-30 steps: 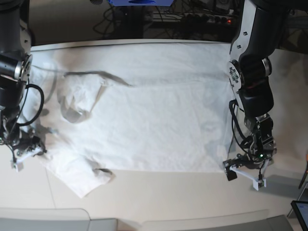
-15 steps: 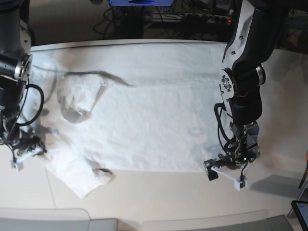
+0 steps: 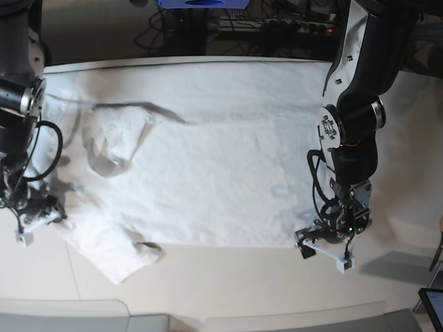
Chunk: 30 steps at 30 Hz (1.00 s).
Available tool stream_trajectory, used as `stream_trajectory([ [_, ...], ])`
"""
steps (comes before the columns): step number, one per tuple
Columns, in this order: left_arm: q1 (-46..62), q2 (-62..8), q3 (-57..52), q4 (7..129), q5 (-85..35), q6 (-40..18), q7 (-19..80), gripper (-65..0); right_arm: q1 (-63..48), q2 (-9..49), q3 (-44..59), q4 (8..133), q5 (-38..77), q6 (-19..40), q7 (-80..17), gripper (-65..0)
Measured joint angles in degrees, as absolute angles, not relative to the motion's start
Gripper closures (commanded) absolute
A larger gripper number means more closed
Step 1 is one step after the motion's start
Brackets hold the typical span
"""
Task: Fold the T-shirt properly
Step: 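Lower both grippers and pinch the shirt hem at each corner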
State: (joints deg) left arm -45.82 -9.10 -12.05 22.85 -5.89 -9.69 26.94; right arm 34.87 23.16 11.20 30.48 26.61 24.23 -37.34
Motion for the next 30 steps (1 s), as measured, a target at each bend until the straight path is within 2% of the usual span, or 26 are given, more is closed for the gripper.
stream_trajectory([
  [8, -45.56, -9.04, -12.05, 22.7, -5.82, -9.74, 27.57, -3.0, 34.87, 23.16, 11.2, 30.48, 26.61, 24.23, -37.34, 0.0],
  [9, -45.5, -9.06, -12.05, 22.72, -6.0, -9.76, 27.55, 0.0, 34.87, 23.16, 11.2, 30.48, 26.61, 24.23, -37.32, 0.0],
  [17, -45.39, -10.85, -11.33, 22.76, -6.31, -10.74, 28.49, 0.0, 34.37, 23.11, 11.22, 31.86, 26.59, 24.47, -33.74, 0.0],
  [21, -44.07, -12.51, -4.29, 24.21, -7.14, -12.32, 27.68, 0.0, 34.76, 22.85, 11.27, 32.25, 26.81, 24.6, -32.18, 0.0],
  [25, -40.49, -12.67, -1.45, 32.05, -6.76, -15.03, 33.36, 0.0, 35.05, 22.85, 11.27, 32.27, 26.76, 24.58, -32.16, 0.0],
  [30, -33.85, -11.86, -1.06, 46.98, -7.97, -15.05, 43.66, 0.0, 36.16, 22.83, 11.27, 32.34, 26.83, 24.43, -31.81, 0.0],
])
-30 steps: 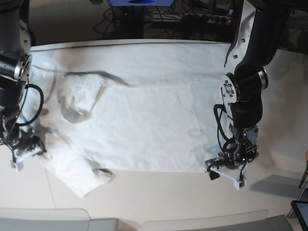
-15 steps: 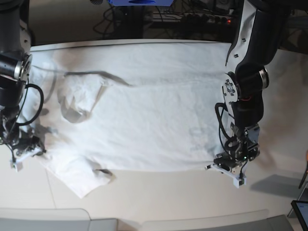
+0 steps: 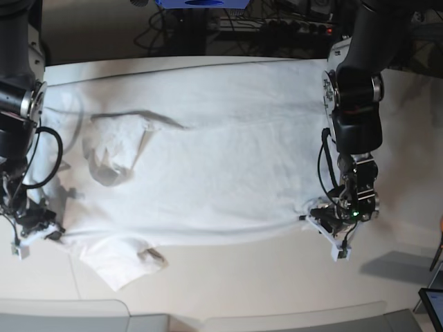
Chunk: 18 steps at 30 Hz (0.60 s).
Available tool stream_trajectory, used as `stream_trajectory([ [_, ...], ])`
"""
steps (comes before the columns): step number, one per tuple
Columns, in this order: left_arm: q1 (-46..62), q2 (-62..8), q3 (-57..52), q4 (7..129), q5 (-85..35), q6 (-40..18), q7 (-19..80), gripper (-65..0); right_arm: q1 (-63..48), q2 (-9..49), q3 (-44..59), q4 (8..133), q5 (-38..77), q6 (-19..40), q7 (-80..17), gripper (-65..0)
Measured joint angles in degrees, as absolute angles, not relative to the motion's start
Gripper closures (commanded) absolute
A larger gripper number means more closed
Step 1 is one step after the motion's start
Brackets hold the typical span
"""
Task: Fold the T-shirt properly
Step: 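Lower both grippers and pinch the shirt hem at each corner, then lift the hem with both grippers and fold it toward the collar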
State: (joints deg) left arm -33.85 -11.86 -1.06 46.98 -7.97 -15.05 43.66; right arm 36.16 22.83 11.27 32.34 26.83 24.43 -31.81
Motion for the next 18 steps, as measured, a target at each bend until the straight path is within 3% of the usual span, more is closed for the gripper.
stream_trajectory([
  [9, -29.89, -14.85, -0.86, 64.93, -16.58, -15.29, 52.97, 0.0, 35.83, 23.16, 11.27, 34.3, 26.79, 24.43, -31.99, 0.0],
  [18, -28.8, -15.68, -0.62, 69.17, -17.28, -15.33, 56.64, 0.0, 35.7, 23.03, 16.29, 34.3, 26.79, 24.84, -32.49, 0.0],
])
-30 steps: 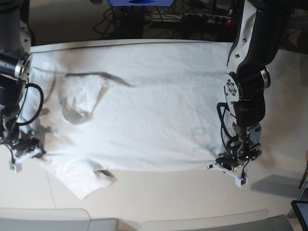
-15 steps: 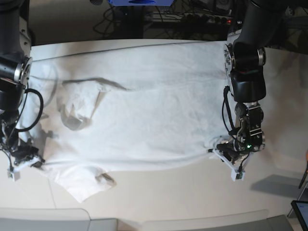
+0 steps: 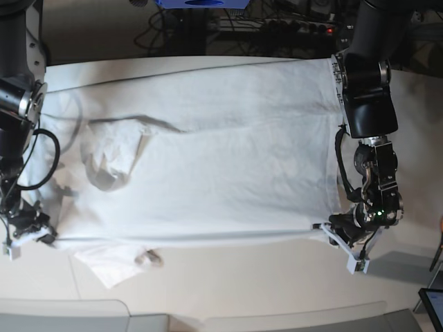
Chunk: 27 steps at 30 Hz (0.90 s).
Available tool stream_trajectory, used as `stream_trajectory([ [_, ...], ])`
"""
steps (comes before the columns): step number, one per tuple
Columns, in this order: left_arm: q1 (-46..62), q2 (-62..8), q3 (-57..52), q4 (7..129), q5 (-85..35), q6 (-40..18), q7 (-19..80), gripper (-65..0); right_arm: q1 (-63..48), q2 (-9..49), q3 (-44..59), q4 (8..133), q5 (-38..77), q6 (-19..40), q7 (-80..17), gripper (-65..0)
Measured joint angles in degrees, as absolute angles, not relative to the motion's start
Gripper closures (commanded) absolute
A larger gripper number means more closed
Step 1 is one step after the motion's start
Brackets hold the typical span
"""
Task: Fold the T-shirt properly
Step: 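Lift the hem with both grippers and fold it toward the collar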
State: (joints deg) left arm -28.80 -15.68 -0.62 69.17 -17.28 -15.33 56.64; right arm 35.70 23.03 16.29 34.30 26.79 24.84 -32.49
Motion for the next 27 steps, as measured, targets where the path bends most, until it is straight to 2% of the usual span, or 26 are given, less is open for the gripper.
stream_trajectory([
  [15, -21.17, -15.64, -0.58, 90.5, -18.04, -15.49, 68.16, 0.0, 35.18, 24.91, 16.86, 34.68, 27.03, 24.91, -34.5, 0.0],
  [27, -13.3, -15.7, -0.58, 98.98, -17.82, -15.46, 69.25, 0.0, 29.26, 24.88, 17.06, 49.17, 27.0, 24.84, -42.87, 0.0],
])
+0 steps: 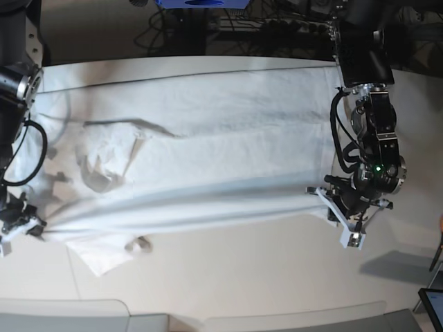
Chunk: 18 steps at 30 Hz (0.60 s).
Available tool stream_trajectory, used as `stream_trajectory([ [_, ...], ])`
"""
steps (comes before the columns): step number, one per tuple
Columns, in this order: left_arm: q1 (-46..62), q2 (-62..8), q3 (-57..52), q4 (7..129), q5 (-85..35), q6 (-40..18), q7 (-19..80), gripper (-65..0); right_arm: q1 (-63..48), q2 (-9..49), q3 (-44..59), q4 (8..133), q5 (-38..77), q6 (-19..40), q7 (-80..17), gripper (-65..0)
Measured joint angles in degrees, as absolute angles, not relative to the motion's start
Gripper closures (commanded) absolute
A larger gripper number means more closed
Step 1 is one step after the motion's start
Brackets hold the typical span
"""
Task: Fold the T-shirt properly
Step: 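Lift the hem with both grippers and fold it toward the collar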
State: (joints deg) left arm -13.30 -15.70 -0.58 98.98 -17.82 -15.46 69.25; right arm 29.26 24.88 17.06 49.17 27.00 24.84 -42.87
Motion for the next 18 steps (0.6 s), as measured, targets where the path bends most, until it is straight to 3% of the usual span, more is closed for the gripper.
stream_trajectory([
  [6, -9.26, -15.59, -0.54, 102.98, -17.96, -15.46, 70.72, 0.0, 27.11, 24.77, 22.09, 50.09, 26.96, 24.88, -46.39, 0.0],
  [18, -3.7, -15.88, 3.2, 104.62, -17.02, -15.27, 71.07, 0.0, 22.94, 24.71, 22.24, 52.05, 27.0, 24.82, -46.48, 0.0],
])
